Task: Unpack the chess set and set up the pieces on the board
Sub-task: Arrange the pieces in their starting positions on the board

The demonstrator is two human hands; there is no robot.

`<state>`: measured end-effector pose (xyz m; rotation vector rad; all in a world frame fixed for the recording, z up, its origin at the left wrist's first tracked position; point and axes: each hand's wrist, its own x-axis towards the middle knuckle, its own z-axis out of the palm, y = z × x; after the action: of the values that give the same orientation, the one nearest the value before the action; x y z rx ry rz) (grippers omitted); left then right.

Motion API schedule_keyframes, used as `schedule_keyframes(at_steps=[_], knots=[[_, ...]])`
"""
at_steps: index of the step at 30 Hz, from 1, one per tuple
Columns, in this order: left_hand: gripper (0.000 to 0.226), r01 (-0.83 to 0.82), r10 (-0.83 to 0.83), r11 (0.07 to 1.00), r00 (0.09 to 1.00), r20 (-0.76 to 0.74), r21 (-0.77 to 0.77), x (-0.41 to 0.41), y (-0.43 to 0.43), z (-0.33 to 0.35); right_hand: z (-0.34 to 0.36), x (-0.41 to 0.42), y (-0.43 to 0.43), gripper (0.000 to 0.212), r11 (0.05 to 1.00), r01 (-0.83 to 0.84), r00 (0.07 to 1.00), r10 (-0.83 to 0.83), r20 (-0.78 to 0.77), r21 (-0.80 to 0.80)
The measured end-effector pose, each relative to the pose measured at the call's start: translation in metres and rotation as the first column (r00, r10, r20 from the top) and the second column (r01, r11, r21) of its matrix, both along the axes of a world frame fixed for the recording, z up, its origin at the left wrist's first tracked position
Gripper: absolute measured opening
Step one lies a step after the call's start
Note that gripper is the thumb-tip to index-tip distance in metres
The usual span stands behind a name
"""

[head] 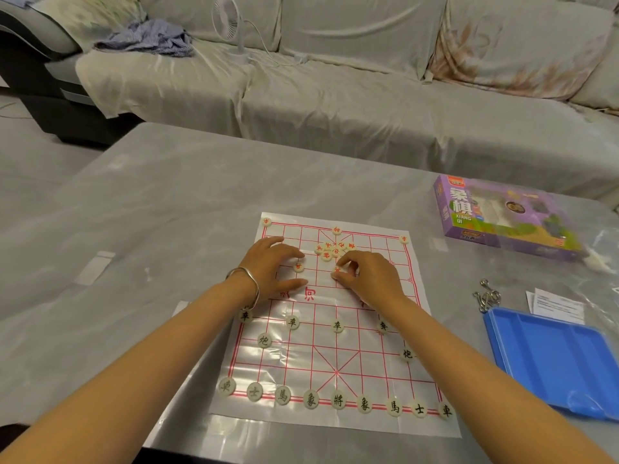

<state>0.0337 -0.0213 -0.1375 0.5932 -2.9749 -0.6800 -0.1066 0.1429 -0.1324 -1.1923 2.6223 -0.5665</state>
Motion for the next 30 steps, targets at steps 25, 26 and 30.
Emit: schedule_keyframes(at_steps=[25, 26, 30], knots=[[0.038, -0.078, 0.078, 0.997, 0.996, 0.041, -0.016, -0.065, 0.000, 0.015, 0.011, -0.030, -0.013, 0.025, 0.979, 0.069, 0.985, -0.036, 0.169, -0.192], [0.037, -0.086, 0.086, 0.996, 0.996, 0.031, -0.015, -0.066, -0.002, 0.015, 0.011, -0.030, -0.015, 0.024, 0.978, 0.071, 0.984, -0.036, 0.176, -0.198], [0.034, -0.082, 0.076, 0.996, 0.986, -0.150, -0.031, -0.062, -0.002, 0.023, 0.016, -0.025, -0.016, 0.023, 0.961, 0.077, 0.962, -0.001, 0.274, -0.266]])
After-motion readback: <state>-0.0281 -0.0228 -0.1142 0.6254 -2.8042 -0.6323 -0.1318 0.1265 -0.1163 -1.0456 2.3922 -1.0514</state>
